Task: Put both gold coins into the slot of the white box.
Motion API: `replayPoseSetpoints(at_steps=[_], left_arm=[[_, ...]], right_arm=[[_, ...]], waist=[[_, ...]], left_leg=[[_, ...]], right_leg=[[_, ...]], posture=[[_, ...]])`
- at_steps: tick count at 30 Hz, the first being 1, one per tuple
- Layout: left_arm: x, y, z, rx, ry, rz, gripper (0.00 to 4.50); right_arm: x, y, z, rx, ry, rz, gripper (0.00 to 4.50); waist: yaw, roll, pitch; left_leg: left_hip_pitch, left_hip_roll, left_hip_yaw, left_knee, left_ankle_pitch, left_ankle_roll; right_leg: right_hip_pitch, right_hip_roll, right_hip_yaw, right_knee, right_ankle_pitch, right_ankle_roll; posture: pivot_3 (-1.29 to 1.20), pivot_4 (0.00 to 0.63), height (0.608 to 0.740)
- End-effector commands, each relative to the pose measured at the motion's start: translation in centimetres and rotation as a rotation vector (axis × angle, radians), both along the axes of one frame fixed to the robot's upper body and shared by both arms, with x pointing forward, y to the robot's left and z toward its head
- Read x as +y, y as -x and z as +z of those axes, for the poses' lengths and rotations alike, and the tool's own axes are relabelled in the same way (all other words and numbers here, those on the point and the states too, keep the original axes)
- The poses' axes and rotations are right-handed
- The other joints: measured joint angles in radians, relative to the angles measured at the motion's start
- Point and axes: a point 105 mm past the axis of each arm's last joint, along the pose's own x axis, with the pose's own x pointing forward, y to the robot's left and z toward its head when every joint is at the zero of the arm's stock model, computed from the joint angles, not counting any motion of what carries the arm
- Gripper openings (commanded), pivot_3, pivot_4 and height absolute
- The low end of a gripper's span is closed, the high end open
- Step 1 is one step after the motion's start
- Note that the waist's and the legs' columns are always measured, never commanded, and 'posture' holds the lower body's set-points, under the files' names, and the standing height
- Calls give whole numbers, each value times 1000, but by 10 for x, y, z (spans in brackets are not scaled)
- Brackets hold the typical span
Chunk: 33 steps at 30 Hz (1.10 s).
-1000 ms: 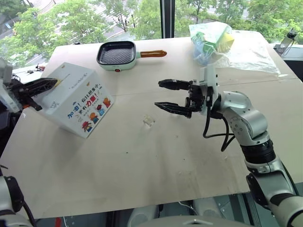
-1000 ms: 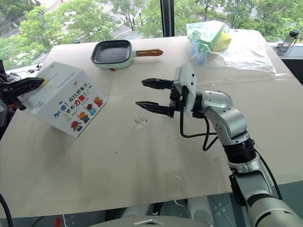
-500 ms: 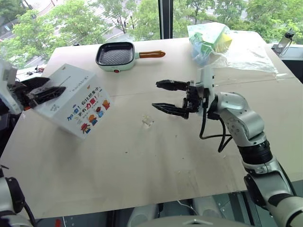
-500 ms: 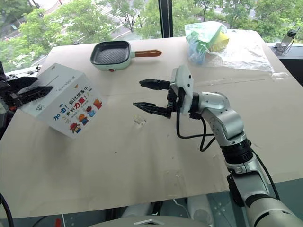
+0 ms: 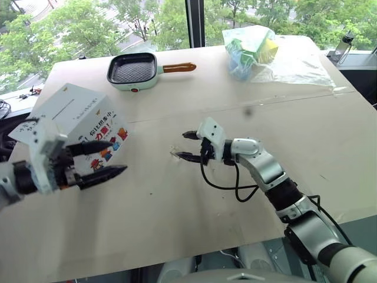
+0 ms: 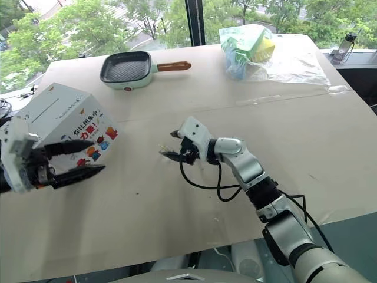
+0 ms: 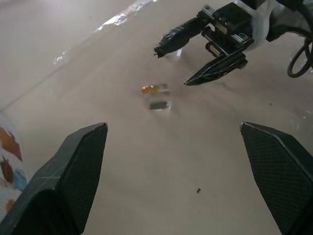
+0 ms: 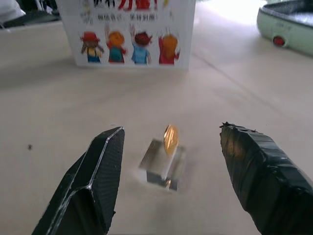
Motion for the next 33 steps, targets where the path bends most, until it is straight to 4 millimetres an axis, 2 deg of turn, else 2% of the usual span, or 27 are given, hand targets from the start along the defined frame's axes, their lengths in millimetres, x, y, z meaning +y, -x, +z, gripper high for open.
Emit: replayPoseSetpoints(at_steps=[1,7,13,14,15,18,20,21,27,29,33], left_arm=[[-11,9,0,-39,-6,22,4408],[-11,12,-19,-19,12,116,4408],[-11,7,-23,-42,-33,154,4408],[-12,7,-22,-46,-34,154,4500],[-13,7,-22,-48,-34,153,4500],[-14,6,-21,-53,-31,156,4500],[-13,4,-21,-56,-31,158,4500],[-13,3,-21,-57,-30,158,4500],[-17,-3,-20,-80,19,164,4500],[-22,-9,-12,-119,140,182,4500],[-31,-21,9,-191,397,209,4500]], right_arm=[[13,0,13,-43,-28,0,3358],[22,-4,1,-26,12,-50,3358],[27,-11,-2,-22,1,-114,3358],[27,-12,-3,-23,0,-120,2838],[28,-13,-3,-24,0,-125,2535],[27,-14,-3,-24,0,-133,1042],[26,-15,-2,-31,-5,-141,222],[25,-16,-2,-32,-7,-141,15],[23,-17,7,-3,-58,-148,15],[24,-15,26,120,-212,-140,15],[23,0,65,349,-482,-18,15]], waist=[[7,0,0],[27,0,0],[33,-1,0],[33,-1,0],[33,-1,0],[31,-1,0],[31,-1,0],[31,-1,0],[32,-1,0],[31,0,0],[32,-1,-1]], left_leg=[[0,0,1,0,0,0],[1,1,1,0,1,-2],[1,1,1,0,2,-3],[1,1,1,0,2,-3],[1,1,1,0,2,-3],[1,1,1,0,2,-3],[1,1,1,0,2,-3],[2,1,1,0,2,-3],[1,1,1,0,2,-3],[1,1,1,0,2,-3],[1,2,-1,1,2,-3]], right_leg=[[0,0,0,1,0,0],[1,1,-1,1,2,-3],[1,1,-1,0,2,-3],[1,1,-1,0,2,-3],[1,1,-1,0,2,-3],[1,1,-1,0,2,-3],[1,1,-1,0,2,-3],[1,1,-1,0,2,-3],[1,1,-1,0,2,-3],[1,1,-1,0,2,-3],[2,2,-2,0,2,-3]], posture=[[0,150,736],[0,150,736],[0,150,736],[0,150,736],[0,150,736],[0,150,736],[0,150,736],[0,150,736],[0,150,736],[0,150,736],[0,150,736]])
